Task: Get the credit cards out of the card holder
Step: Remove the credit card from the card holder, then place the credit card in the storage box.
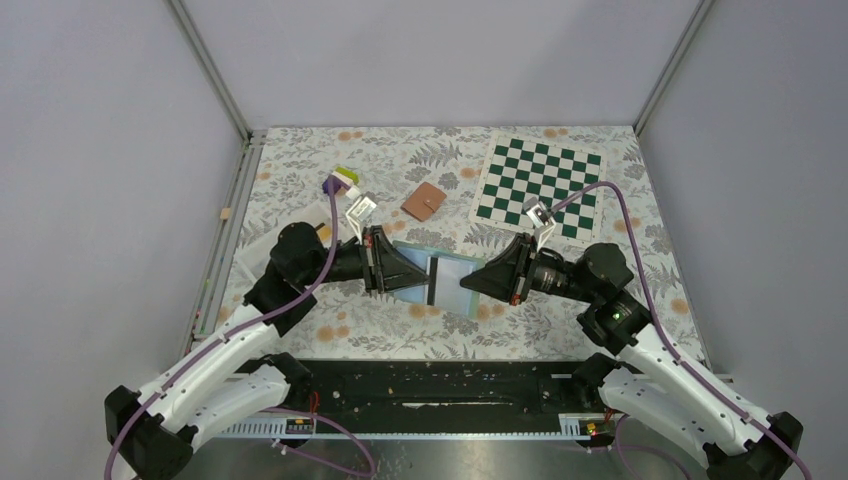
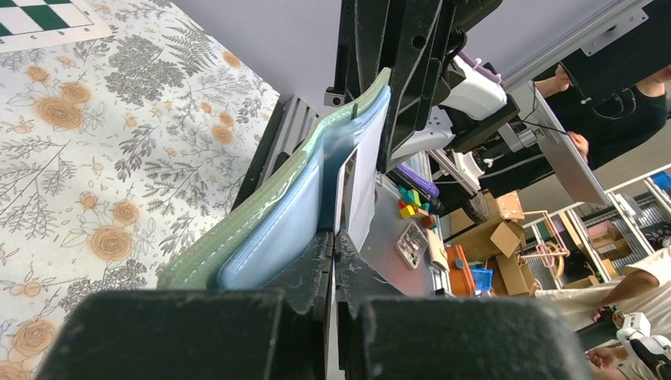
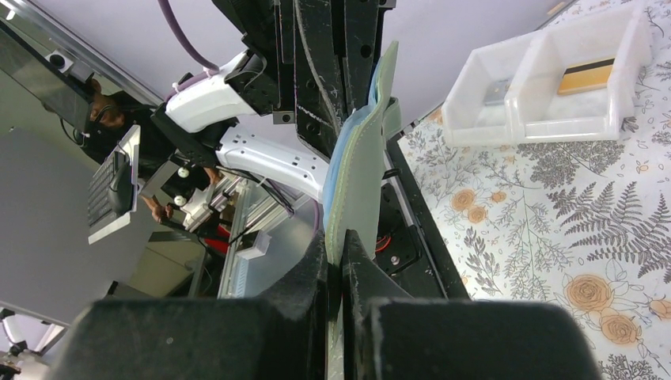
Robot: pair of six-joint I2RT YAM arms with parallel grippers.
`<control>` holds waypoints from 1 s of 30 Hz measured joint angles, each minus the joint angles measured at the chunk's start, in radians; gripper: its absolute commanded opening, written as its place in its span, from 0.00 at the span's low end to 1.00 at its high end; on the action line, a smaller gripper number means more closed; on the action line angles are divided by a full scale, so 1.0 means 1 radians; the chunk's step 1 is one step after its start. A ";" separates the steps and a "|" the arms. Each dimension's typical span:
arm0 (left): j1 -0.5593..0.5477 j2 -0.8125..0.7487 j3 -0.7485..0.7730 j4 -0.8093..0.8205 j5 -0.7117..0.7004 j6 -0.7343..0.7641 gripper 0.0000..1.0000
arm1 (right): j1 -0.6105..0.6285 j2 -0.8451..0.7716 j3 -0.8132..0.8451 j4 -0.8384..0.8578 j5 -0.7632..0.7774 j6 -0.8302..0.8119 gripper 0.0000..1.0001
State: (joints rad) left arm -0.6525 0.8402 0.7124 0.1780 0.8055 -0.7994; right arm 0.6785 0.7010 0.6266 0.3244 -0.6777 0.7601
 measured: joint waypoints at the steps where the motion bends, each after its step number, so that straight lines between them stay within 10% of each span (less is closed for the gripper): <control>1: 0.003 -0.003 0.000 -0.008 0.000 0.005 0.00 | 0.000 0.000 -0.002 0.001 0.000 0.000 0.00; 30: 0.345 -0.180 0.146 -0.536 -0.236 0.209 0.00 | -0.042 -0.148 -0.005 -0.134 0.084 -0.067 0.00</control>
State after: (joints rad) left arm -0.3077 0.6605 0.8581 -0.3580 0.5694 -0.5907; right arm 0.6365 0.5526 0.6212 0.1905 -0.5938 0.6930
